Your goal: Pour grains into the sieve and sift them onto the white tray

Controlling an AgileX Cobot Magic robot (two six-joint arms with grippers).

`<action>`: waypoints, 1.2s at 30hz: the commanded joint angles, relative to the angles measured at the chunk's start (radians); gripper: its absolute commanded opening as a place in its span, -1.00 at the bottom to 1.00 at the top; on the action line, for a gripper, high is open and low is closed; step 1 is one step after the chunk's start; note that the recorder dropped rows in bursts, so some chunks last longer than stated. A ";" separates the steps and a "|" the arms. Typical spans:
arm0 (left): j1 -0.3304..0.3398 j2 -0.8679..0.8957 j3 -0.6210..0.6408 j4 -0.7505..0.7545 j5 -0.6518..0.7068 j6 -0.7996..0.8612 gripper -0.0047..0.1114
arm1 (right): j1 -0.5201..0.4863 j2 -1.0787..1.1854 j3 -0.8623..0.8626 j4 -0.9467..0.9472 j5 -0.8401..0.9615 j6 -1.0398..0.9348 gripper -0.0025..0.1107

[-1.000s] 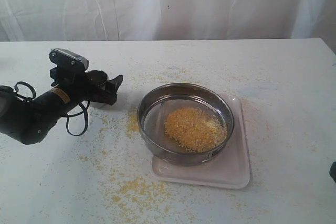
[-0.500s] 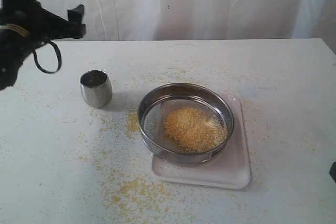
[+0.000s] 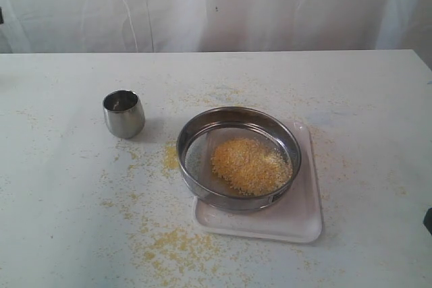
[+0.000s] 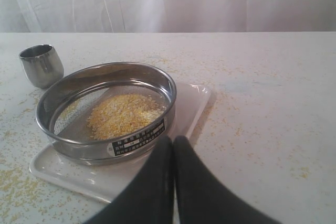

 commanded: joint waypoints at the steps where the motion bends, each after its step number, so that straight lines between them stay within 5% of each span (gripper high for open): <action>1: 0.123 -0.110 0.007 -0.181 0.260 0.061 0.21 | -0.006 -0.006 0.006 -0.002 -0.004 0.002 -0.96; 7: 0.180 -0.234 0.018 -0.056 0.442 0.056 -0.92 | -0.006 -0.006 0.006 -0.002 -0.004 0.002 -0.96; 15: 0.180 -0.445 0.018 -0.033 0.401 0.053 -0.92 | -0.006 -0.006 0.006 -0.002 -0.004 0.002 -0.96; 29: 0.180 -0.696 0.018 -0.037 0.627 -0.109 -0.92 | -0.006 -0.006 0.006 -0.002 -0.004 0.002 -0.96; 31: 0.180 -0.716 0.018 0.095 0.607 -0.240 -0.92 | -0.006 -0.006 0.006 -0.002 -0.004 0.002 -0.96; 34: 0.180 -0.769 0.022 0.722 0.649 -0.854 -0.92 | -0.006 -0.006 0.006 -0.002 -0.004 0.002 -0.96; 36: 0.175 -0.829 0.049 0.848 0.681 -0.921 -0.92 | -0.006 -0.006 0.006 -0.002 -0.004 0.002 -0.96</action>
